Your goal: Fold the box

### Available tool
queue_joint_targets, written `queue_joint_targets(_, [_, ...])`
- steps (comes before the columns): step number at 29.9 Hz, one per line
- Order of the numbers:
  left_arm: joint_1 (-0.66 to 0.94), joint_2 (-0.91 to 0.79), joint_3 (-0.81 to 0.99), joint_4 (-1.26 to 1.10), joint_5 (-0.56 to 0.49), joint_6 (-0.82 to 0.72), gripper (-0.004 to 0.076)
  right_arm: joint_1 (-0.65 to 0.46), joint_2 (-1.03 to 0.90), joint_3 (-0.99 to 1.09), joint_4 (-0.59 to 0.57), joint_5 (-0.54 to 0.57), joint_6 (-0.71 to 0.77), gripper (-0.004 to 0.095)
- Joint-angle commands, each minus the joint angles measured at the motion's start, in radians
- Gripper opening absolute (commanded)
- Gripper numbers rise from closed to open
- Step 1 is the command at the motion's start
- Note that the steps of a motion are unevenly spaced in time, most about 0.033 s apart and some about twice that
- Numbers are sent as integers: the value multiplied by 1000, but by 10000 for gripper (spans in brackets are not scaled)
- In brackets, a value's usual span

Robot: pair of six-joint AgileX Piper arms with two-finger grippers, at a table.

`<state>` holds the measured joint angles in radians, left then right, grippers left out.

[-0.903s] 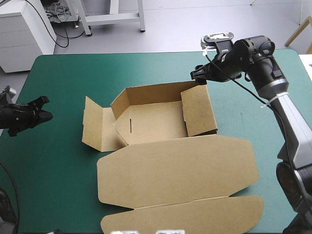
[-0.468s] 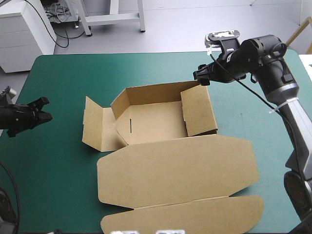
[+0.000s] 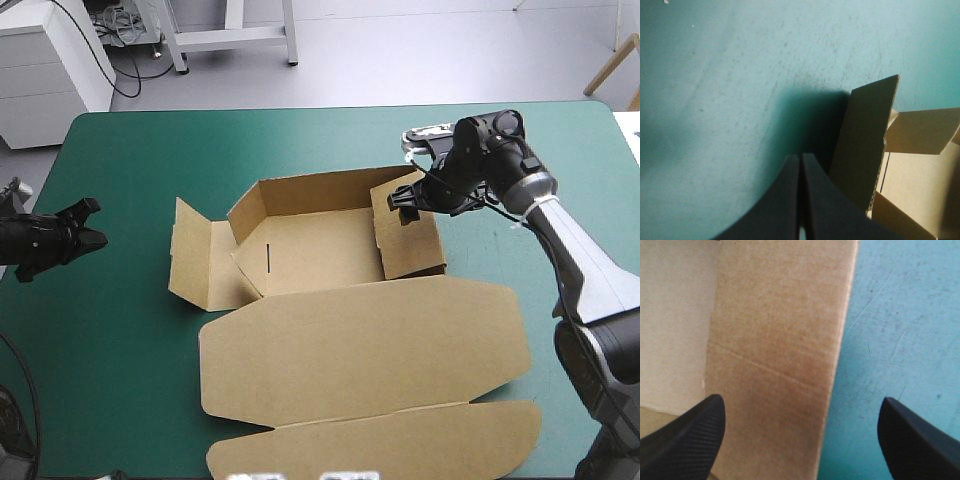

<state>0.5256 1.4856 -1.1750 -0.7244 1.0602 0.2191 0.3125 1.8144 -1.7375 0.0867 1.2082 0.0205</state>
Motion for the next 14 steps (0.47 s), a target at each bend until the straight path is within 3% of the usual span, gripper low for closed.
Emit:
queue_joint_targets(1, [2, -39, -23, -54, -6, -9, -10, 2, 6, -22, 4, -30, -15, 769])
queue_joint_targets(14, [2, -39, -23, -49, -7, -9, -10, 2, 60, -16, 2, -23, 13, 760])
